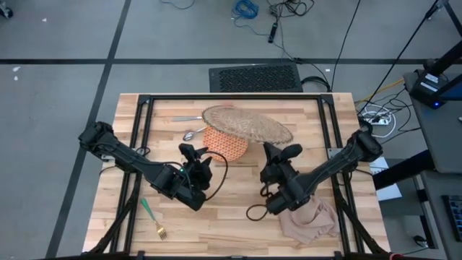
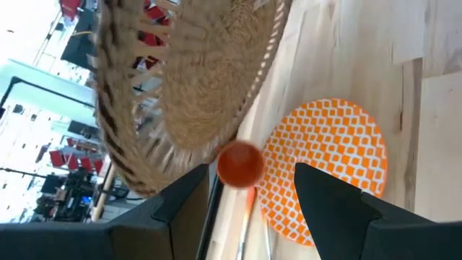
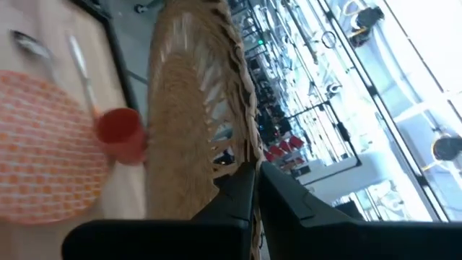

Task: Set table place
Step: Move the mat to the center of the table

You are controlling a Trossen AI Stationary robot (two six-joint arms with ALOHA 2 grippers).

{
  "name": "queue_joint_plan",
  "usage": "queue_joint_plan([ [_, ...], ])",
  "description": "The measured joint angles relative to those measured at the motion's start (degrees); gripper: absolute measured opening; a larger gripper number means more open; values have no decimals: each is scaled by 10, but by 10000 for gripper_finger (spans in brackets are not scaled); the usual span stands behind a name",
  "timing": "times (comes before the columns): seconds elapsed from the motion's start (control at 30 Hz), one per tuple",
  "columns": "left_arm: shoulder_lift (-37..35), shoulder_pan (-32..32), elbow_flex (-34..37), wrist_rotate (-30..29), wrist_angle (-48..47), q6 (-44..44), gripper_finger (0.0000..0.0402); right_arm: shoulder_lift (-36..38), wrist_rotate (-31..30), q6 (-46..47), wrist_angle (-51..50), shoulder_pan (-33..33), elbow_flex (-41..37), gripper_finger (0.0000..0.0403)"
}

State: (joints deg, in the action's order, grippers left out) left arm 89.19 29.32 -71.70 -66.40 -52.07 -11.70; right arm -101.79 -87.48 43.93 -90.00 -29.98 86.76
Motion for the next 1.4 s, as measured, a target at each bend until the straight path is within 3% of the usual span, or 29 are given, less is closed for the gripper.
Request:
queue_joint_plan([
  [0.3, -7, 1, 0, -28, -53, -23, 192, 37, -24, -32, 7, 1, 0, 0],
  [0.6, -102, 17, 0, -59, -86, -69, 192, 24, -13, -201, 171, -56, 0, 0],
  [0.97, -227, 69, -9, -71, -64, -73, 192, -38, 218, -279, 313, -100, 0, 0],
  [1.17, -238, 71, -9, -71, -64, -63, 192, -60, 323, -393, 488, -115, 0, 0],
  [1.4, -238, 71, -9, -71, -65, -59, 192, -59, 367, -397, 554, -148, 2, 0],
])
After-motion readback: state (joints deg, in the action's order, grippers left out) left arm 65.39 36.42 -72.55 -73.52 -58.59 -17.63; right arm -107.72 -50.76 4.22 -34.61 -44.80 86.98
